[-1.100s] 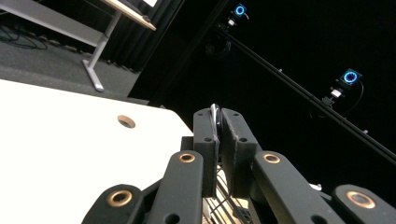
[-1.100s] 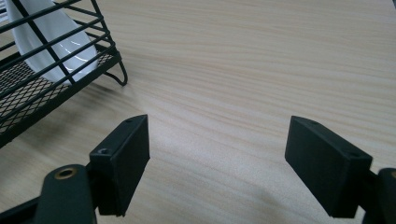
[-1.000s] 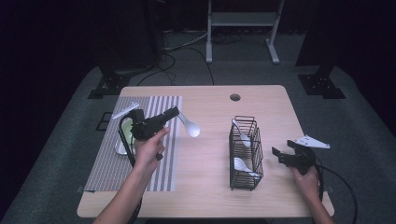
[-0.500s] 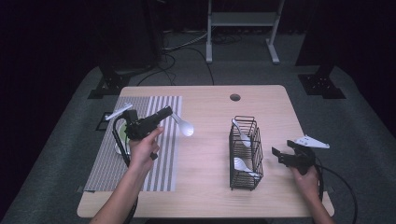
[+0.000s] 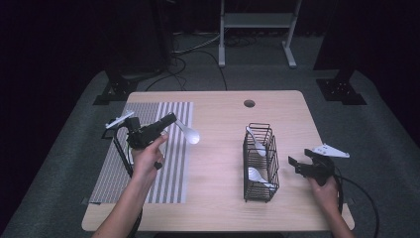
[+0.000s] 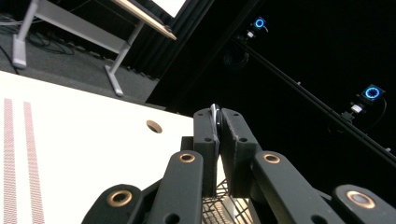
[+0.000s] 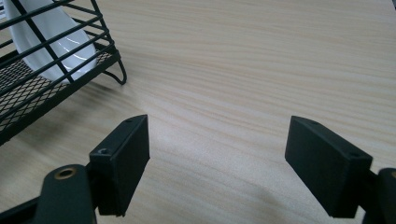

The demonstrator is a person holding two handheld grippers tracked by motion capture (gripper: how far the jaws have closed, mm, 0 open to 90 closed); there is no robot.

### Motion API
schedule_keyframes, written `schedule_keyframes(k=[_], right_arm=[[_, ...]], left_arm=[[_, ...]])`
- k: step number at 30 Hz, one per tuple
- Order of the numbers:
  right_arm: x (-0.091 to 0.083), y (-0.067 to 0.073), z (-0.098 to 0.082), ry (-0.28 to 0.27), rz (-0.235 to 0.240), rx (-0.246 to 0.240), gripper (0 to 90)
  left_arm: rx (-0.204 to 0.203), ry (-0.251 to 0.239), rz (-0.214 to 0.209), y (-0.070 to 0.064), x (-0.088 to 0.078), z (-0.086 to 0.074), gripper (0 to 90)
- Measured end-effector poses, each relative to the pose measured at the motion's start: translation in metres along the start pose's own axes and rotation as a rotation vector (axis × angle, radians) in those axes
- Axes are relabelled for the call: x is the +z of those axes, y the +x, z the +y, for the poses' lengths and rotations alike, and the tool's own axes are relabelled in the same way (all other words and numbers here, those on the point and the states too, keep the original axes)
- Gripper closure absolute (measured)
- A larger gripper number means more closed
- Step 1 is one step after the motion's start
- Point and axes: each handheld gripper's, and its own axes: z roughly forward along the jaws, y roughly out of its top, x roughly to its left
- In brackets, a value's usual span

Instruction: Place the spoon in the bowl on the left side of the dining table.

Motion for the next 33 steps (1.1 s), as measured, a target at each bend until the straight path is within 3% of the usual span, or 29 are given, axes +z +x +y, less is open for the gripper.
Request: schedule_keyframes(k=[33], right_arm=[[0.0,0.0,0.0,-0.001,-0.002,-0.001,20.8]], left_arm=[[-0.023,-0.036,0.099,0.034,-0.025,0.01,85.1]])
